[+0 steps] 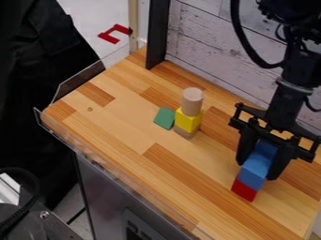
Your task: Put the blue block on top of the cylinder
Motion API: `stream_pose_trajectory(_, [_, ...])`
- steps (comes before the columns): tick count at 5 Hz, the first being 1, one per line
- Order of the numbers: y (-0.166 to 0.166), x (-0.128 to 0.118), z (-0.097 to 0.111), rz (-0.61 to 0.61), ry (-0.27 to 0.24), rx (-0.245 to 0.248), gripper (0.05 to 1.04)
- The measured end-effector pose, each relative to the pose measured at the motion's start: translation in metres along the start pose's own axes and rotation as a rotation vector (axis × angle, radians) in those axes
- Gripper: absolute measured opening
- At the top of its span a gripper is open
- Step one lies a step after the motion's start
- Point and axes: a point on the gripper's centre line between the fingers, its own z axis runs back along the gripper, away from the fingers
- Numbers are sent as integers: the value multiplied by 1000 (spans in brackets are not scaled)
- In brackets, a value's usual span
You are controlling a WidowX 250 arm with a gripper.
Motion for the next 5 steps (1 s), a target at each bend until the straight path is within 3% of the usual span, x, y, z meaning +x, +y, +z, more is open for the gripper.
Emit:
stream_pose_trajectory(1, [2,-6,21,35,-51,-5,553])
stream_pose_trajectory(2, [4,-15,68,199,-150,-60,553])
stream_pose_trajectory(3, [20,-5,125,408,-272,-198,553])
stream_pose_trajectory(4, [47,2,143,635,-256,-322,553])
stream_pose_trajectory(5, [74,4,131,875,-165,-395,553])
